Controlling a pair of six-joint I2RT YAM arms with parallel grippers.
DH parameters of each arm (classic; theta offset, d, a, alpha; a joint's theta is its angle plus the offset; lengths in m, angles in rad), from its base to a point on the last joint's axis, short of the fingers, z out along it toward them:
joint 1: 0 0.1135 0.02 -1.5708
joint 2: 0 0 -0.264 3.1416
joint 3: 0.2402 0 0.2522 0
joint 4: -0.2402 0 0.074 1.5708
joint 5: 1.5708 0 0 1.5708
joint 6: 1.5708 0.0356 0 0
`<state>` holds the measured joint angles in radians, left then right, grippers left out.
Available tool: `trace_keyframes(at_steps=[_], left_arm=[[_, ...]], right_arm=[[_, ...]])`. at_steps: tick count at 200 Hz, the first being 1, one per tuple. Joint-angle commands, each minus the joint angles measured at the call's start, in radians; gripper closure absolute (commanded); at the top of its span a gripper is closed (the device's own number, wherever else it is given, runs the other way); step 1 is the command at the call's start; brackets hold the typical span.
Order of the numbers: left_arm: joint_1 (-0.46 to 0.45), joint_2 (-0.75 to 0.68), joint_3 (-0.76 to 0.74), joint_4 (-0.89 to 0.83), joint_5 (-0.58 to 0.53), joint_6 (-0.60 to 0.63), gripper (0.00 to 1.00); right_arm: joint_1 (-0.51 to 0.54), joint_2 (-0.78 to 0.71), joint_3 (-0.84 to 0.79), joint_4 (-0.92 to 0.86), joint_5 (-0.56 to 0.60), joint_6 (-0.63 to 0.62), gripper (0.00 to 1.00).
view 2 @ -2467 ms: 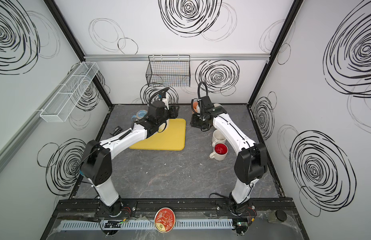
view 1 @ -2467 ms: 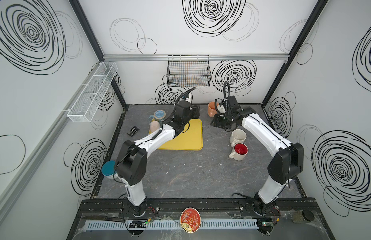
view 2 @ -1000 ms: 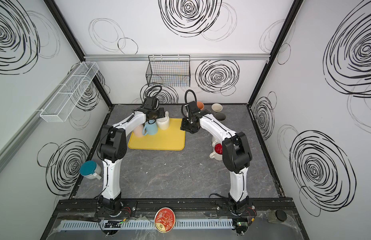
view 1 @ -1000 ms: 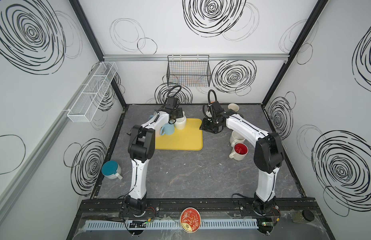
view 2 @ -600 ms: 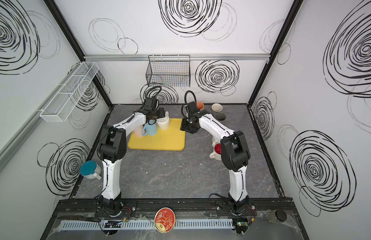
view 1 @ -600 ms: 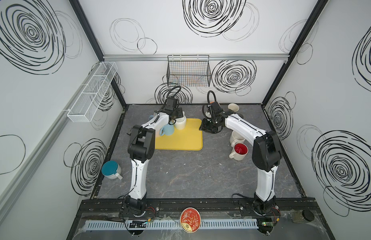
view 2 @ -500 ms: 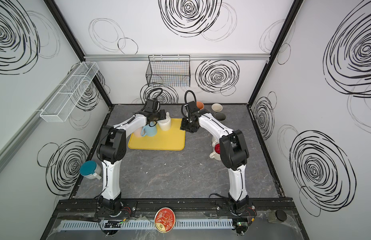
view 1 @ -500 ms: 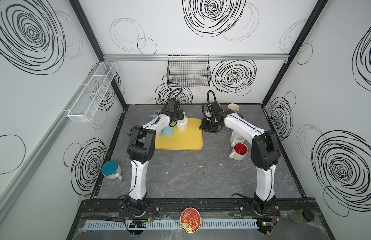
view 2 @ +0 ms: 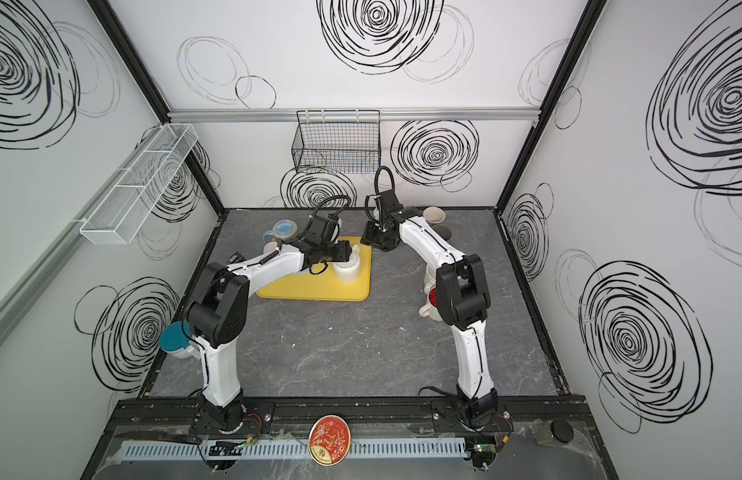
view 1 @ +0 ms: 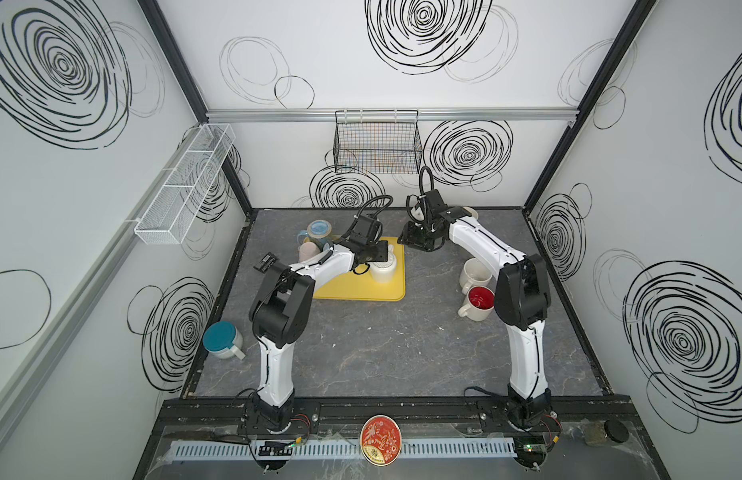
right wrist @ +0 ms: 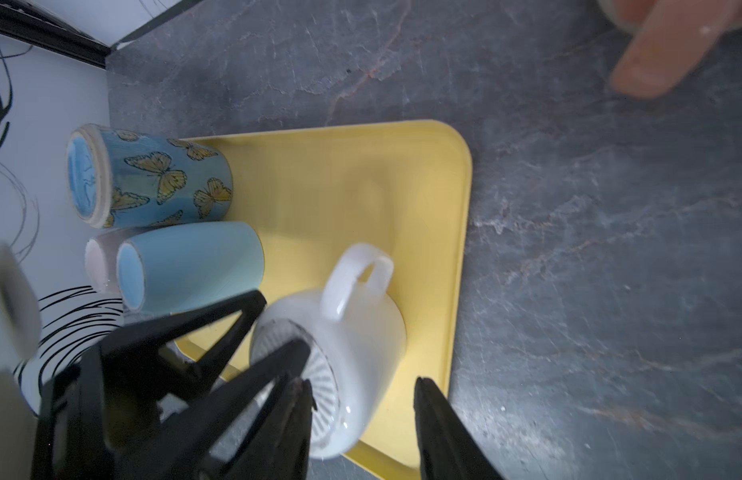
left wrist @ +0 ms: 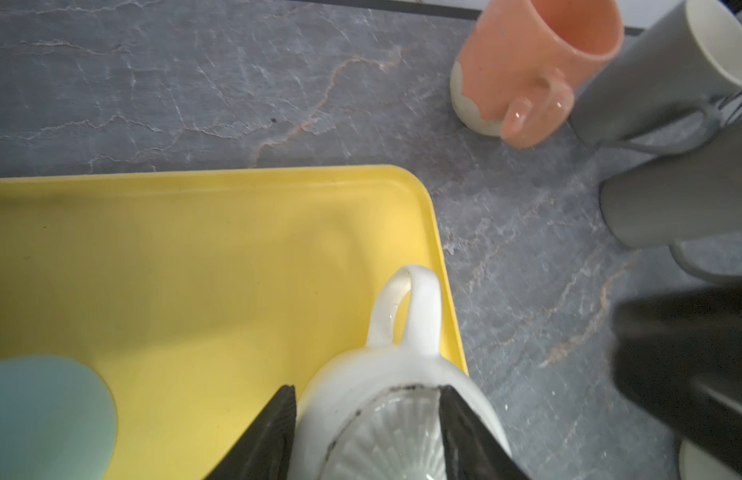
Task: Turn the mug right side up
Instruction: 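Move both grippers back over the tray toward the white ribbed mug, then grasp the white ribbed-bottom mug handle with the right gripper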
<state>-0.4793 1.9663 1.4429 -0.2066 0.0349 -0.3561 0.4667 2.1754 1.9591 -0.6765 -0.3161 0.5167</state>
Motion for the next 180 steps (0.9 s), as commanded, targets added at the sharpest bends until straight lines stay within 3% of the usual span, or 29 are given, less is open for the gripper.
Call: trace_keyframes(at_steps=[1, 41, 80, 132, 180], left_arm=[[-0.015, -0.099, -0.026, -0.031, -0.033, 0.051, 0.41], [-0.026, -0.249, -0.163, -0.024, -0.038, 0.042, 0.40], [-0.083, -0.373, -0.356, 0.047, -0.011, -0.044, 0.41], [-0.174, -0.379, -0.521, 0.246, 0.104, -0.249, 0.43], [-0.116, -0.333, -0.552, 0.308, 0.137, -0.309, 0.44]], right_arm=[[0.008, 0.092, 0.091, 0.008, -0.055, -0.067, 0.56], [0.009, 0.242, 0.265, -0.019, -0.145, -0.152, 0.57], [0.008, 0.290, 0.288, -0.066, -0.182, -0.191, 0.58], [0.006, 0.232, 0.202, -0.105, -0.123, -0.206, 0.59], [0.016, 0.135, 0.054, -0.075, -0.088, -0.205, 0.61]])
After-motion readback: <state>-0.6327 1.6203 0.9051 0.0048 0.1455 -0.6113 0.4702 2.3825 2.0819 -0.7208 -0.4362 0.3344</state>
